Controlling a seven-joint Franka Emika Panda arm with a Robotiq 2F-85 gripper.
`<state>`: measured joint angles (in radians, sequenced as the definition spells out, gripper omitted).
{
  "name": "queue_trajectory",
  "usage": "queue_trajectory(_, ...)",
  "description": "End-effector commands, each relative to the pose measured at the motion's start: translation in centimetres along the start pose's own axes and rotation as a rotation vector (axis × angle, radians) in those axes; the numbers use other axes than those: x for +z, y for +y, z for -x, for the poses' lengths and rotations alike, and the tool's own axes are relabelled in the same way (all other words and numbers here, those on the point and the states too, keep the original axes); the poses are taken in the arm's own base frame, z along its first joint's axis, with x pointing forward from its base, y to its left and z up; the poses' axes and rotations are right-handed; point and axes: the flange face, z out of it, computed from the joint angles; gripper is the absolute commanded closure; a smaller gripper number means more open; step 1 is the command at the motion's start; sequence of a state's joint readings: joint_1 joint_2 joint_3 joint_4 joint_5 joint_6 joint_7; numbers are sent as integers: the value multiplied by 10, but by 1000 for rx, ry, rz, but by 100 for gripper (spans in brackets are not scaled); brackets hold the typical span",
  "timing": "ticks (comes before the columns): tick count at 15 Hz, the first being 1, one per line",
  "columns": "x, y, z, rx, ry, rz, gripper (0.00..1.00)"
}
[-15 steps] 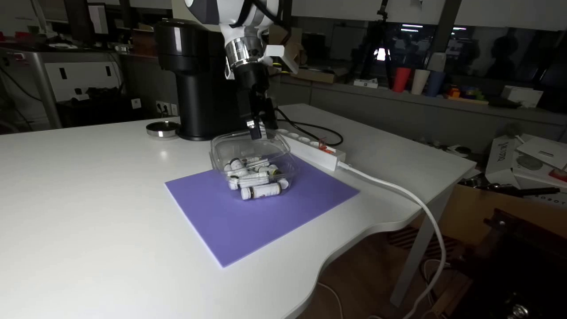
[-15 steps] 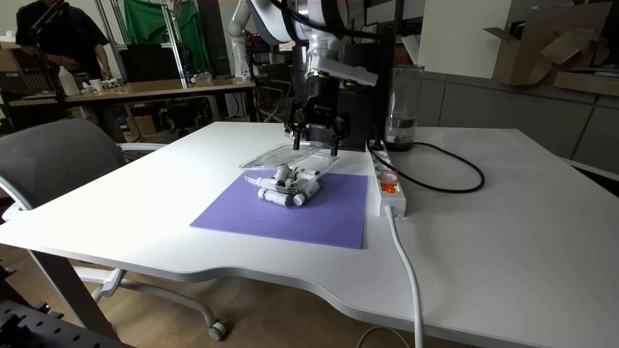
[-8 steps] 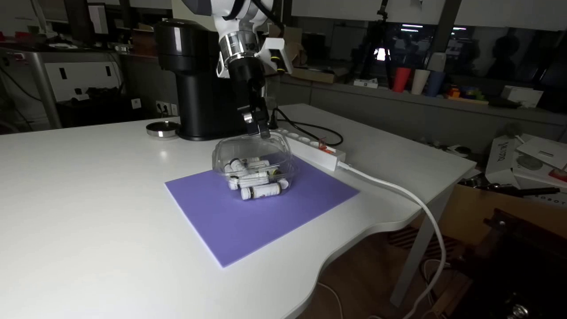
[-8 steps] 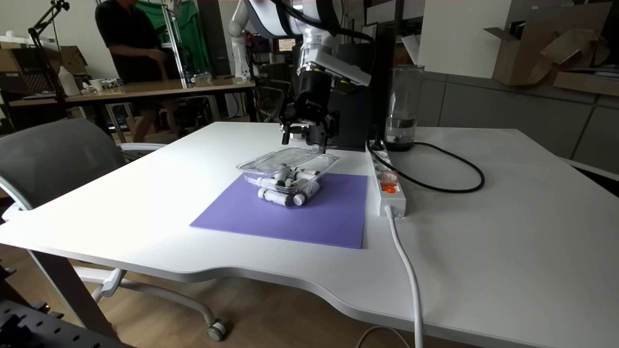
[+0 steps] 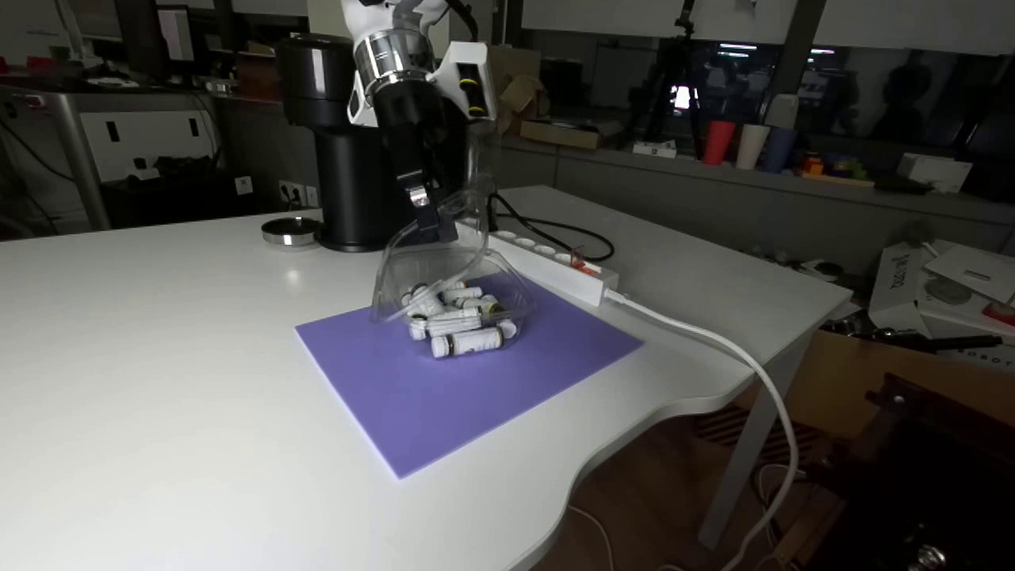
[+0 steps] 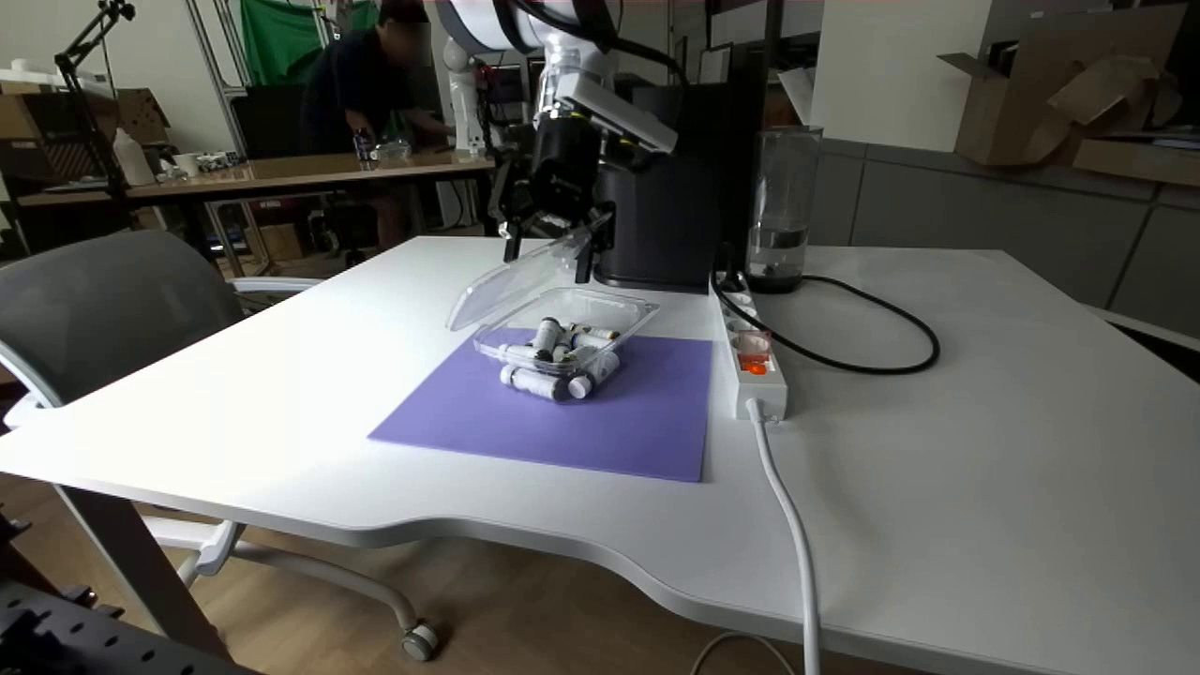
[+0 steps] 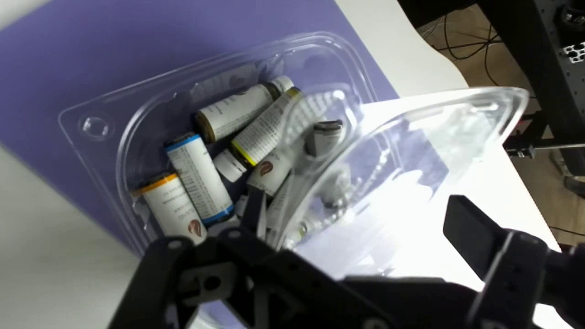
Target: Open the lid of the plastic container
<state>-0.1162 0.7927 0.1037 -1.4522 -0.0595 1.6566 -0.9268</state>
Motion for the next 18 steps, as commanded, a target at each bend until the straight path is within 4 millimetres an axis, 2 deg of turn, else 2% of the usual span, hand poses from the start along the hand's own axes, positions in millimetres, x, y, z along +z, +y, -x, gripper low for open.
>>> queue_trajectory(1, -8, -33, 1, -18, -2, -10, 0)
queue_trajectory(6, -15, -68, -12, 9, 51, 54, 0)
queue_trajectory(13, -26, -119, -45, 17, 248, 350, 0)
queue_trajectory(18, -31, -146, -61, 90, 294, 391, 0)
